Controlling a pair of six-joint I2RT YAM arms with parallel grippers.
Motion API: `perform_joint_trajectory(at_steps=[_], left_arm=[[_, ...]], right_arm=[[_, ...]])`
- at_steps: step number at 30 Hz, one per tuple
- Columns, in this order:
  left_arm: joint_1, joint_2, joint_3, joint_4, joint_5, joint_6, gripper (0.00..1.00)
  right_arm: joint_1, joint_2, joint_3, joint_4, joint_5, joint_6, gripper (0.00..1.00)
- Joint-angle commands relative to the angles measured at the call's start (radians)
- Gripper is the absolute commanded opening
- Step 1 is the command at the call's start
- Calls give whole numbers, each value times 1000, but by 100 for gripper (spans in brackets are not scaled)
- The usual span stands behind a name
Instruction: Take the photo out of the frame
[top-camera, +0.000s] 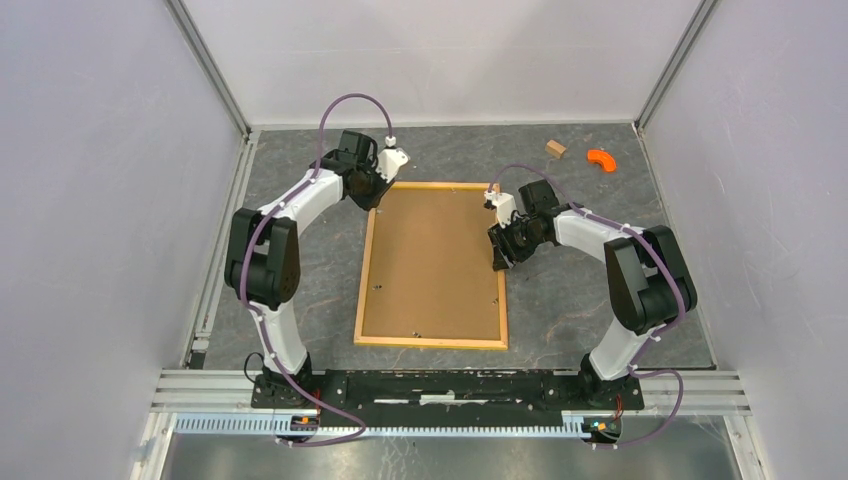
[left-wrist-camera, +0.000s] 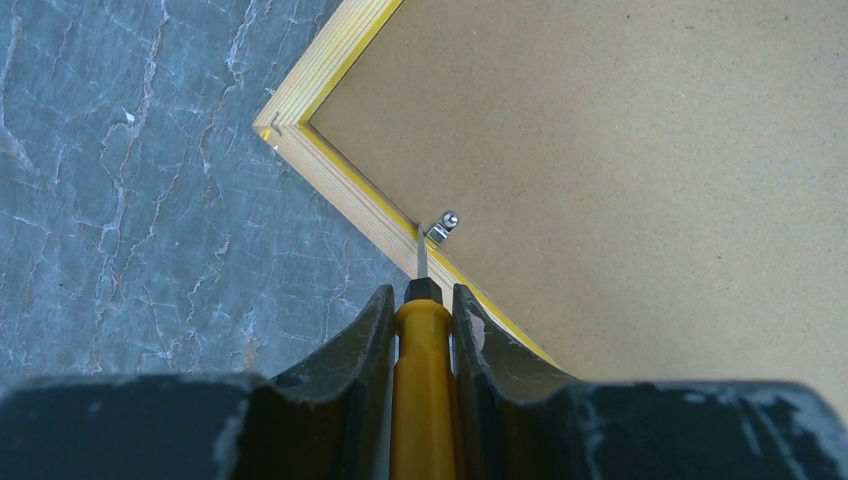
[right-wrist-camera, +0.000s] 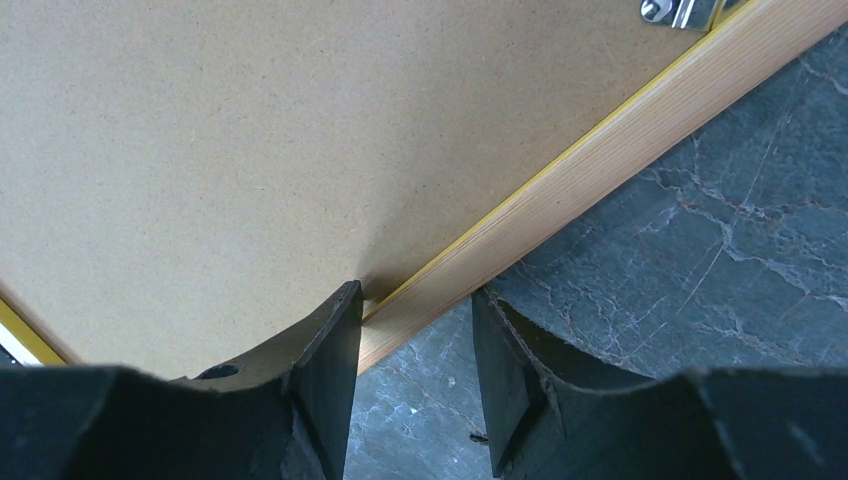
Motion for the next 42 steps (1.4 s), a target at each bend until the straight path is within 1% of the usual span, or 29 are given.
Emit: perform_joint_trajectory(at_steps=[1, 12, 27, 30, 33, 37, 42], left_arm=[[0, -22, -53, -129, 51, 23, 2], [-20, -49, -85, -143, 107, 14, 2], [-40, -43, -74, -262, 244, 64, 2], [-41, -58, -71, -287, 284, 69, 2], [-40, -100, -80, -278, 299, 69, 2], [-39, -117, -77, -271, 256, 67, 2], [-22, -115, -63, -203, 171, 9, 2]], right_arm=[[6, 35, -28, -22, 39, -6, 48], [6, 48, -19, -21, 38, -2, 48], [6, 55, -19, -16, 42, 6, 47], [6, 54, -19, -17, 48, 5, 47], [6, 49, -24, -16, 58, 4, 47], [6, 49, -26, -15, 60, 6, 47], [6, 51, -21, -19, 56, 4, 46]])
